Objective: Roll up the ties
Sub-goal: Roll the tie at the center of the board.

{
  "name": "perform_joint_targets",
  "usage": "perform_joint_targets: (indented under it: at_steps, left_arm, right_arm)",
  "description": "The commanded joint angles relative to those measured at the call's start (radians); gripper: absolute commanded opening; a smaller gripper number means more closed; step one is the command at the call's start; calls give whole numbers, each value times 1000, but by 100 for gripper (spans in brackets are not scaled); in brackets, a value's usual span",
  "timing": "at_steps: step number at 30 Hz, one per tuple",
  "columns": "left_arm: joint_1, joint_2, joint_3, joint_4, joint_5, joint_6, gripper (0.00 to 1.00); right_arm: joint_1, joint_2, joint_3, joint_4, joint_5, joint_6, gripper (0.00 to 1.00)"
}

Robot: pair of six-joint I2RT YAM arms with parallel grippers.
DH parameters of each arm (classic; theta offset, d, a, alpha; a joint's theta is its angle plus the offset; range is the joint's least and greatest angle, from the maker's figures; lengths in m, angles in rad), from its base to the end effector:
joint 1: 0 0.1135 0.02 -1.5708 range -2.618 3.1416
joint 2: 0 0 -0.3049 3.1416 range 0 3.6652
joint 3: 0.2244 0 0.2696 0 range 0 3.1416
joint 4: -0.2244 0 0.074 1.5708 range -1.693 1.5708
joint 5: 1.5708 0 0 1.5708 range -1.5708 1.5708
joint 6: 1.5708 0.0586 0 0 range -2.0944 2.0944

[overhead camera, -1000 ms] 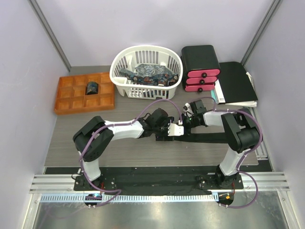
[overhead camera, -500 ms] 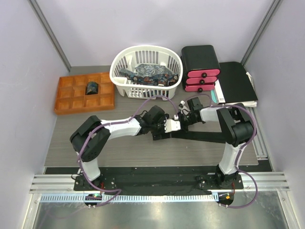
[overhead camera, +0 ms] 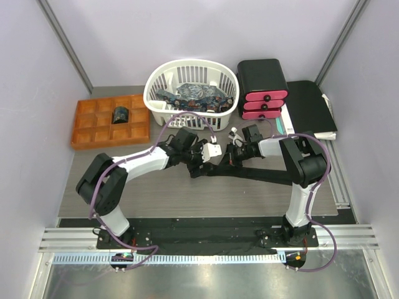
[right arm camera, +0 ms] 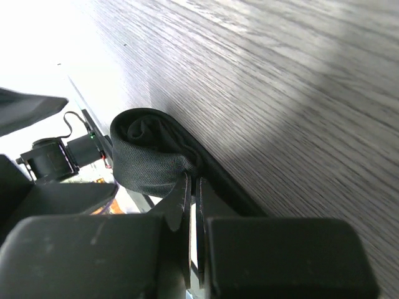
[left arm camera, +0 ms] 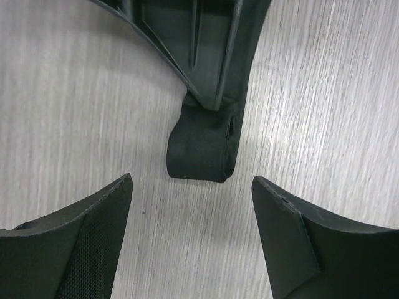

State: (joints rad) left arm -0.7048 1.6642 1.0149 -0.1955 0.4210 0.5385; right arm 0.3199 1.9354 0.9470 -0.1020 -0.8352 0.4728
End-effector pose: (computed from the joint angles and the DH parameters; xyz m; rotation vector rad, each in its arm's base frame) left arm 0.2730 -0.2636 0.2106 1.5504 1.8309 -0.5846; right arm 0.3430 0.1594 0.1113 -0.0865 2.7207 1.3635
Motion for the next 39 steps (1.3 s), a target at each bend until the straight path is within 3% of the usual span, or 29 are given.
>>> perform_joint_targets:
  at_steps: [1,9,12,16,22,39]
  left_arm:
    - [16,46,16,-12,101,96,78]
    - [16,126,73,-32,183,95,75]
    - [16,144,108,-39,190,71,68]
    - [16,137,143,-42,206,38,49]
    - [-7,160,223,-91,213,23,36]
    - [-76,302,271,-254,122,90,33]
  right_arm:
    - [8,30,-42,8,215,-103,1]
    - [13,4,-76,48,222,-82,1]
    - [16,-4,-96,74,219,-69,1]
    - [19,0,-108,90,222,-63,1]
    - [19,0,-117,131,216,-34,1]
    - [18,-27,-117,168,121,6,1]
